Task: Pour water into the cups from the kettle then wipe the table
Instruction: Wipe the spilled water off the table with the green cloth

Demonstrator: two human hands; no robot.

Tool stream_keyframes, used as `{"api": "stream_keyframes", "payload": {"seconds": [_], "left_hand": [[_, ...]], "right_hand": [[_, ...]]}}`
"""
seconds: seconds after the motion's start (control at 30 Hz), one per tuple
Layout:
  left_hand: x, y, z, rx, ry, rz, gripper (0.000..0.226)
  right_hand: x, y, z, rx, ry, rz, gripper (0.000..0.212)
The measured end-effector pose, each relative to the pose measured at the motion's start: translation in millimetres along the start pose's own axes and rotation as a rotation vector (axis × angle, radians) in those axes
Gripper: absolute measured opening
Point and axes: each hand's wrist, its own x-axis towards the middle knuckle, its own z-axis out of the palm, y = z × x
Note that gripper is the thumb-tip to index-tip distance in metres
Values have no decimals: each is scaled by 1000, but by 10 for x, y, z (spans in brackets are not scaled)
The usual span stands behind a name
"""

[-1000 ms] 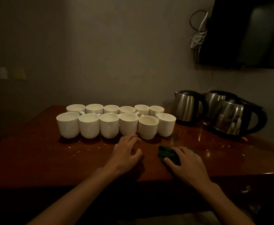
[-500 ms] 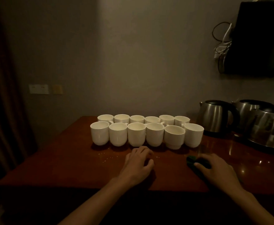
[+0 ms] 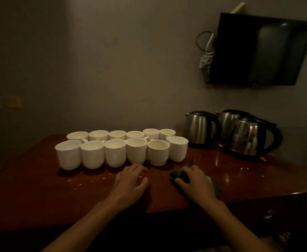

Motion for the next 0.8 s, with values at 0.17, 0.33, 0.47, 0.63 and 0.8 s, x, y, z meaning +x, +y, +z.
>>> {"api": "stream_keyframes", "payload": {"seconds": [0.17, 0.33, 0.47, 0.63, 0.8], "left_hand": [[103, 143, 120, -17, -21, 29, 24], [199, 351, 253, -38, -51, 80, 23], [266, 540, 424, -47, -90, 115, 21], [434, 781, 596, -78, -92, 178, 29], [667, 943, 738, -101, -156, 201, 33]], "right_hand": [[24, 33, -1, -7, -38, 27, 34], [-2, 97, -32, -7, -39, -3, 35], [-22, 127, -98, 43, -20, -100, 19], [-32, 242, -117, 95, 87, -155, 17], [103, 480, -172, 93, 128, -131, 27]]}}
